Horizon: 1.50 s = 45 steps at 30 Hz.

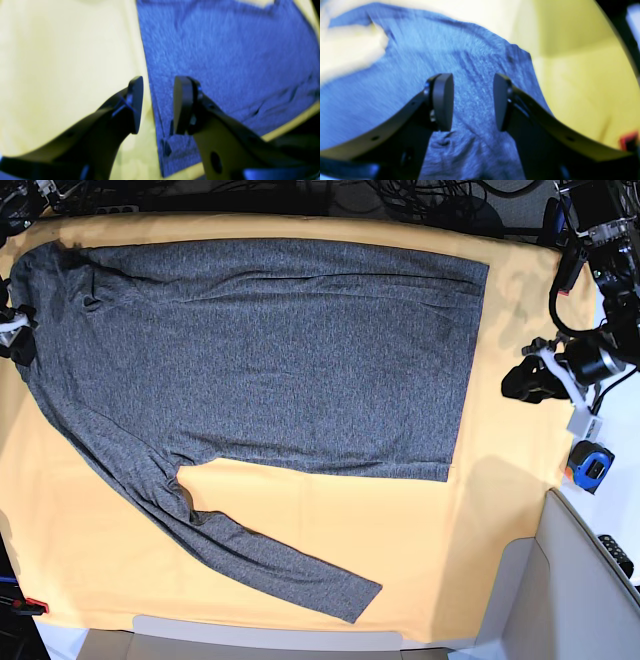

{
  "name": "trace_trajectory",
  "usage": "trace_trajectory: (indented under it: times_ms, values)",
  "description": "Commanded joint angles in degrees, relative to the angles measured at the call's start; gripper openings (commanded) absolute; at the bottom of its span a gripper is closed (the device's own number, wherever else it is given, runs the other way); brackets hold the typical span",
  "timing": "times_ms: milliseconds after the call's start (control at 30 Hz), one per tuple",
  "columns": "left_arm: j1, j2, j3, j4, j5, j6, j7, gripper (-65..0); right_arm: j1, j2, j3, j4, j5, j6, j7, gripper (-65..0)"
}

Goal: Fold the T-shirt properly
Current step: 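Move both grippers down to the shirt's hem-side edge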

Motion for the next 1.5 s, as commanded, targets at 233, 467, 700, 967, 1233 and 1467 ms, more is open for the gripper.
trace_trajectory:
  times_ms: [233, 467, 700, 967, 1233, 1467]
  values:
    - [-8.7, -1.1, 6.6, -7.0, -1.3, -0.2, -0.8, -44.3, 7.3, 6.9, -17.8, 0.6, -24.9, 8.3, 10.4, -39.6]
    - [-10.9, 0.5, 6.6, -13.4, -1.1, -0.2, -5.8, -44.3, 14.5, 7.6, -30.2, -9.9, -39.9, 8.3, 23.1, -39.6]
    - [-16.0, 0.9, 6.8, -23.5, -1.1, -0.2, -9.3, -44.3, 26.2, 6.4, -30.6, -27.2, -40.6, 8.3, 24.9, -39.6]
    - [-26.1, 2.5, 20.4, -37.6, -1.1, -0.2, -15.6, -44.2, 27.9, 5.6, -30.9, -28.5, -40.6, 8.3, 24.9, -39.6]
    - [-33.8, 5.6, 28.0, -48.7, -1.1, -0.2, -20.2, -42.2, 27.5, 4.9, -30.6, -28.5, -40.6, 8.3, 24.8, -39.6]
    - [-34.3, 7.0, 31.0, -53.4, -1.1, -0.2, -24.7, -42.0, 27.4, 4.0, -30.5, -28.5, -40.6, 8.3, 24.8, -39.6]
